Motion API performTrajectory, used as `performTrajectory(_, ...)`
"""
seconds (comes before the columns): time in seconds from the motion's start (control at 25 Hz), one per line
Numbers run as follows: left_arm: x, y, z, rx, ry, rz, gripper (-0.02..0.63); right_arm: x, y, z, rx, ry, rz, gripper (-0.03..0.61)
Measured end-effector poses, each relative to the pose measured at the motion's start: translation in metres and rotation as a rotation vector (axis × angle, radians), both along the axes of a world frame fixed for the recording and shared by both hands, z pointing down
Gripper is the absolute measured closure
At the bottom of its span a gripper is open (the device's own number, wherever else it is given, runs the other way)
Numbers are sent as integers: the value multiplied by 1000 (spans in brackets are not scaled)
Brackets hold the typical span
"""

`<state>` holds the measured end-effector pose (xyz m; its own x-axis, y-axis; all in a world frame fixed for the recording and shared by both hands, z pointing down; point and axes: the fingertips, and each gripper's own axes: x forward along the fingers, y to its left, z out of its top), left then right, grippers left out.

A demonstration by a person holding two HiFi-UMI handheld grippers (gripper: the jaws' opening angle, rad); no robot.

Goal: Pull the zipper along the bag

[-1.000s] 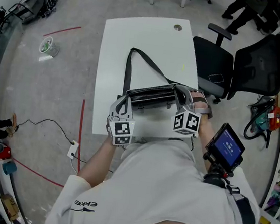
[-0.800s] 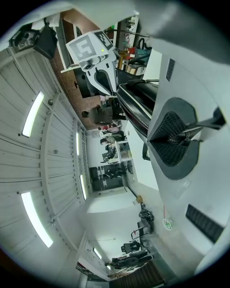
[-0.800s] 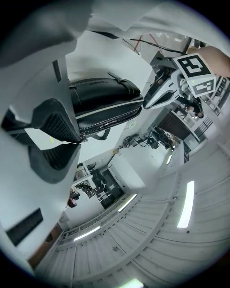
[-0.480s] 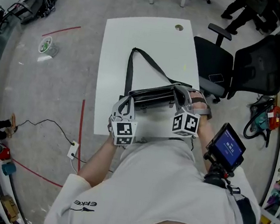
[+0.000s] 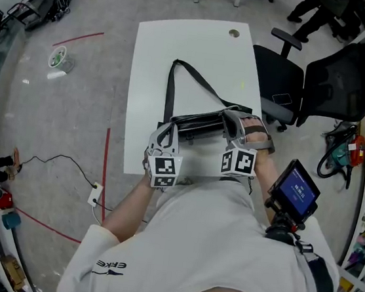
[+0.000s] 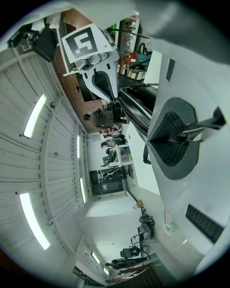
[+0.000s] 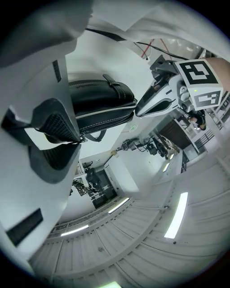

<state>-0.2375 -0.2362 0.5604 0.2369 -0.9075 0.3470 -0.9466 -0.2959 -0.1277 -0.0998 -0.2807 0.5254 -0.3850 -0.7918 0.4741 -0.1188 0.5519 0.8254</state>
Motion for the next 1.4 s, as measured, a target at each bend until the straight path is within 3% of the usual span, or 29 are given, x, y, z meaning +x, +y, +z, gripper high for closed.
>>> performTrajectory(1.4,6,-2,2,-3,58,44,612,-58,19,1,-31,31,-80,561)
